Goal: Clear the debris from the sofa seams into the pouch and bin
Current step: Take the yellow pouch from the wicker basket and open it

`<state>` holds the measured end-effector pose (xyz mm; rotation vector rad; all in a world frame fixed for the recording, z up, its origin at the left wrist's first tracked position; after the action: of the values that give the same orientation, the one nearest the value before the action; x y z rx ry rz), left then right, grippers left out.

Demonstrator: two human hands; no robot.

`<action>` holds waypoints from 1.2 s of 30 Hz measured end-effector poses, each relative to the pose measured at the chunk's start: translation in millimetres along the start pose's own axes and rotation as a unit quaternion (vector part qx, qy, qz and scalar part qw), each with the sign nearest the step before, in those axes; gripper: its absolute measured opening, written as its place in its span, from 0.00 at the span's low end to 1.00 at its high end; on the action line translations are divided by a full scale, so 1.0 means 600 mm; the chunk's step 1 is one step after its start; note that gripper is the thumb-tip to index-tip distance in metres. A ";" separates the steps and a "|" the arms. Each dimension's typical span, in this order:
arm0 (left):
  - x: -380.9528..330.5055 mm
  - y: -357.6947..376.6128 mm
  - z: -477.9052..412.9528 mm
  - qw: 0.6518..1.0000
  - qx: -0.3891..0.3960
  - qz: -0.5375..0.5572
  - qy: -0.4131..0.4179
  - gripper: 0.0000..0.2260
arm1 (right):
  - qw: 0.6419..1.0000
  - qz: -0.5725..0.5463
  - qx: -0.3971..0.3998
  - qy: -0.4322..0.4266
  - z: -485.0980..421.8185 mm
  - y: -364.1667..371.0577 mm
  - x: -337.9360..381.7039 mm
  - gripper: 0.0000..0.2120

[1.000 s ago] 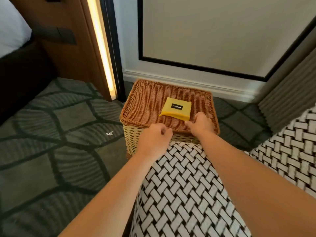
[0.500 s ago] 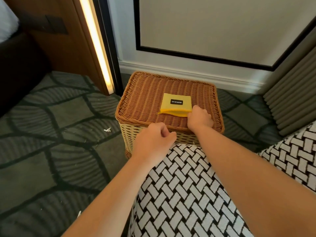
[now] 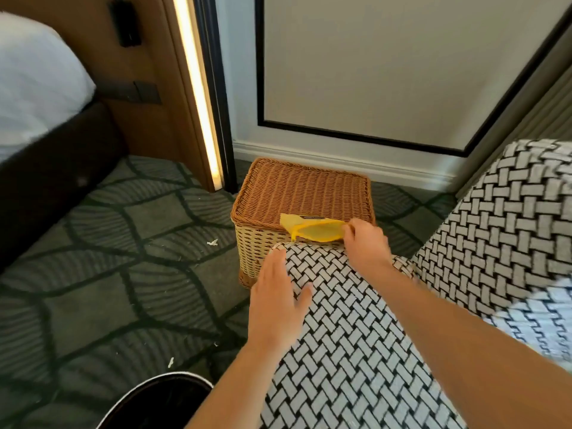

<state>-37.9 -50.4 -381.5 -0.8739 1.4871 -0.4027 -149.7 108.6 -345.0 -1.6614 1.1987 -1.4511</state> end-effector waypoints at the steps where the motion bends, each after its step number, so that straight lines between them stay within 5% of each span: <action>1: -0.001 -0.012 0.021 0.999 0.005 0.038 -0.013 0.35 | 1.000 -0.020 0.005 -0.010 0.024 -0.018 0.003 0.13; 8: -0.078 -0.103 0.144 0.991 0.040 0.130 0.004 0.42 | 0.993 -0.086 0.035 -0.077 0.189 -0.147 0.002 0.17; 20: -0.203 -0.121 0.304 0.964 0.227 0.113 -0.079 0.45 | 0.973 -0.181 0.104 -0.098 0.404 -0.346 -0.078 0.16; 30: -0.380 -0.109 0.421 0.966 0.221 0.132 -0.012 0.33 | 0.972 -0.207 0.028 -0.106 0.487 -0.497 -0.124 0.15; 36: -0.438 -0.075 0.470 0.937 0.268 0.224 0.005 0.35 | 0.972 -0.226 -0.021 -0.066 0.483 -0.541 -0.178 0.16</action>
<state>220.1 181.4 -207.0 -0.0933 1.4313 -0.4388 209.0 303.1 -158.9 -2.1212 0.8132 -1.5501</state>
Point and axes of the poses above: each hand's wrist, its own z-axis away from the middle knuckle, its own y-axis out of the palm, x = y × z, the point moved 9 cm from there along -z, towards the middle knuckle, and after that the axes turned 9 degrees about -x, right-handed, at the moved point
